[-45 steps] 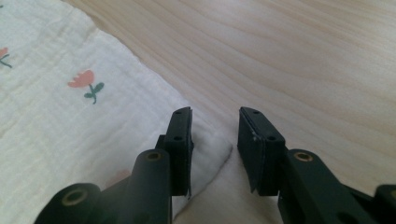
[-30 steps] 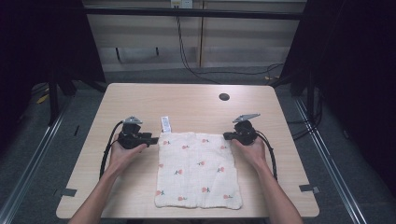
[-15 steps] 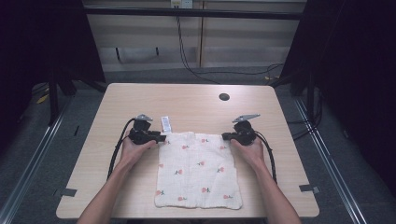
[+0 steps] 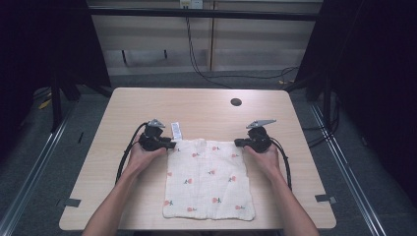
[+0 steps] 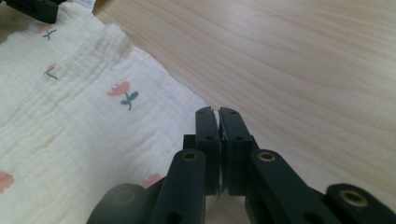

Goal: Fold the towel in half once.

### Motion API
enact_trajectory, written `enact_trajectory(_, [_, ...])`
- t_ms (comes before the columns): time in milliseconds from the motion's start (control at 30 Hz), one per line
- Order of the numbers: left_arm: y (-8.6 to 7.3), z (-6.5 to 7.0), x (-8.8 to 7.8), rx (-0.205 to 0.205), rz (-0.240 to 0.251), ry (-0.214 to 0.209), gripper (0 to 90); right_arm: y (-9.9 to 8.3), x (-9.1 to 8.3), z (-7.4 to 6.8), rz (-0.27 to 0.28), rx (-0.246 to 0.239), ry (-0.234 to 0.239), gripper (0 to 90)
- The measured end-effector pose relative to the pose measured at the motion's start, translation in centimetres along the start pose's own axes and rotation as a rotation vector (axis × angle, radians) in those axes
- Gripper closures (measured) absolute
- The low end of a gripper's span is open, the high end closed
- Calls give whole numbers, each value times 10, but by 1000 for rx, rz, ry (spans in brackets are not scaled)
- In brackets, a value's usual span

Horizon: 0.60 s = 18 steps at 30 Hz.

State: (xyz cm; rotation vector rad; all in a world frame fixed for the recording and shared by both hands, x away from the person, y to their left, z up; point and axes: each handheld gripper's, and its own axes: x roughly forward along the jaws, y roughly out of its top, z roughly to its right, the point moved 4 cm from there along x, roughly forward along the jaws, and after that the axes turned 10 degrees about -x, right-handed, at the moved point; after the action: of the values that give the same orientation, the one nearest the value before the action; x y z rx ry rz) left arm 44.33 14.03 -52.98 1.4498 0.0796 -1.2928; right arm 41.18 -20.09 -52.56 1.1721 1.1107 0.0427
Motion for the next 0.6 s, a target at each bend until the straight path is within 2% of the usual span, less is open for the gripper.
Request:
enact_trajectory(33, [0,0,1,-21,12,-9,707,-2,1,-1,-12,-13,-3,880])
enact_trajectory(100, [0,-1,0,-17,9,-15,755,-3,1,-2,-12,-3,3,880])
enact_trajectory(200, [-1,3,2,-5,-8,-58,826,-3,0,-1,-9,-5,9,881])
enact_trajectory(267, [-1,4,3,-15,-6,-69,856,-2,0,-1,-13,-15,8,881])
enact_trajectory(433, [0,2,3,-44,-8,-87,871,1,-3,0,-4,-15,8,882])
enact_trajectory(500, [1,-1,1,-74,2,-85,872,3,-6,2,1,-16,9,882])
enact_trajectory(533, [2,-1,0,-91,15,-101,871,4,-7,3,4,-12,9,882])
enact_trajectory(600, [4,1,-3,-74,18,-93,871,6,-11,5,22,-3,13,883])
